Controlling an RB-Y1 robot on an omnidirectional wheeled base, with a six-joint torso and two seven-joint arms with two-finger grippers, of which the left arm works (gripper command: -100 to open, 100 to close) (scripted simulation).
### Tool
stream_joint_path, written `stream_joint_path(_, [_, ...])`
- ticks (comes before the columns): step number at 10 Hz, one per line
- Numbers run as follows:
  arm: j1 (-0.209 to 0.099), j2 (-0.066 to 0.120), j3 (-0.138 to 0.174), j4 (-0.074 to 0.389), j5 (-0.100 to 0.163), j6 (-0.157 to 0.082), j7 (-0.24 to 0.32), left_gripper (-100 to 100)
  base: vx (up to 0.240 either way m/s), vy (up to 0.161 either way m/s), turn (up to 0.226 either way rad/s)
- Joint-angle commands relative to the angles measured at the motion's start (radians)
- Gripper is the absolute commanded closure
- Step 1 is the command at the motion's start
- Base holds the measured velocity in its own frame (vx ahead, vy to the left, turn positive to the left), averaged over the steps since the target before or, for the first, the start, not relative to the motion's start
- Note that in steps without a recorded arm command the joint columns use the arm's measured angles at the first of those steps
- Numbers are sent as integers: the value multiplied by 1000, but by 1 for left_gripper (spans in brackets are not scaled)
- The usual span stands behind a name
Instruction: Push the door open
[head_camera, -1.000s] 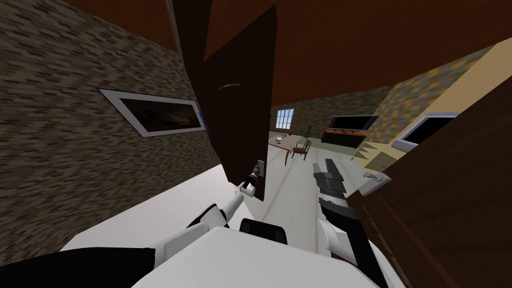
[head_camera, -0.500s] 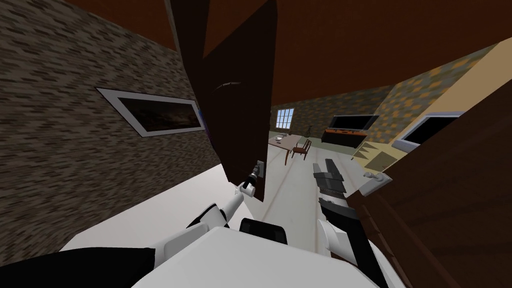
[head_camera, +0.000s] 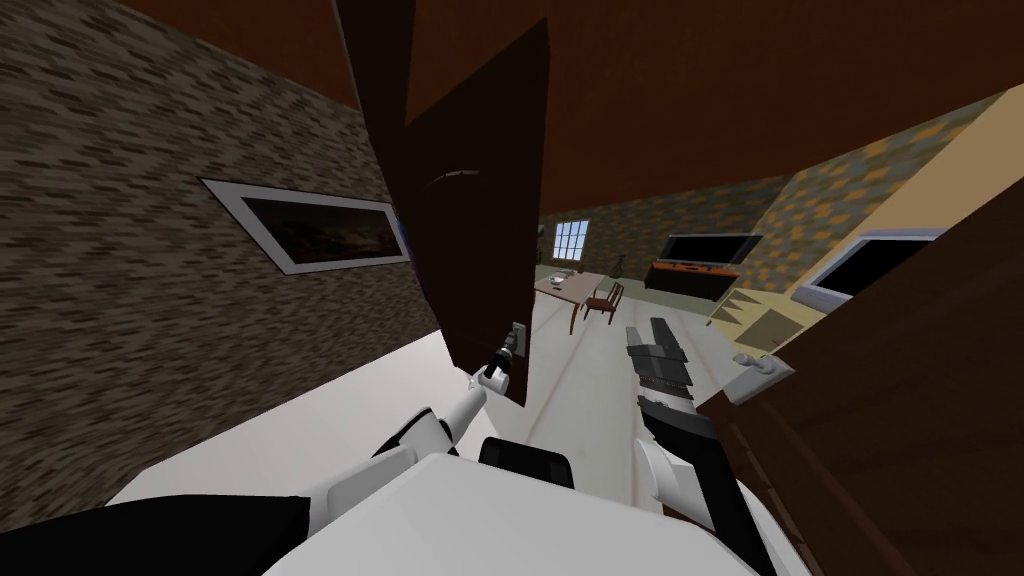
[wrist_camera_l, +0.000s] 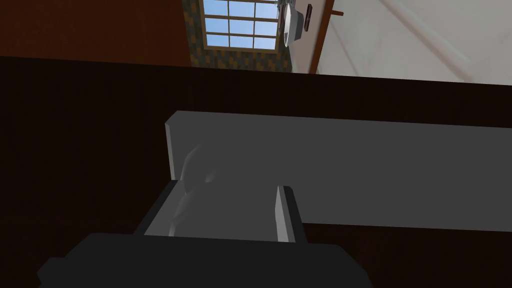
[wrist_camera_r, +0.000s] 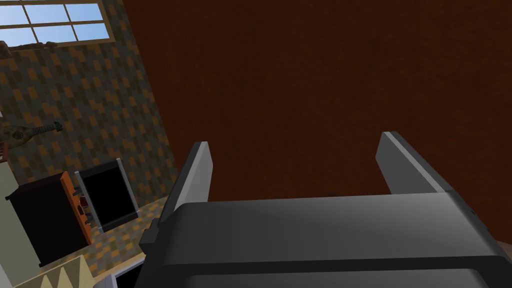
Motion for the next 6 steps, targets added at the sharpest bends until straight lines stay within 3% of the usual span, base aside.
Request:
stream_joint_path(1, [-5, 8, 14, -12, 1, -3, -3, 100, 160, -113, 26])
stream_joint_path(6, [-10, 22, 70, 4, 8, -6, -15, 100, 152, -125, 48])
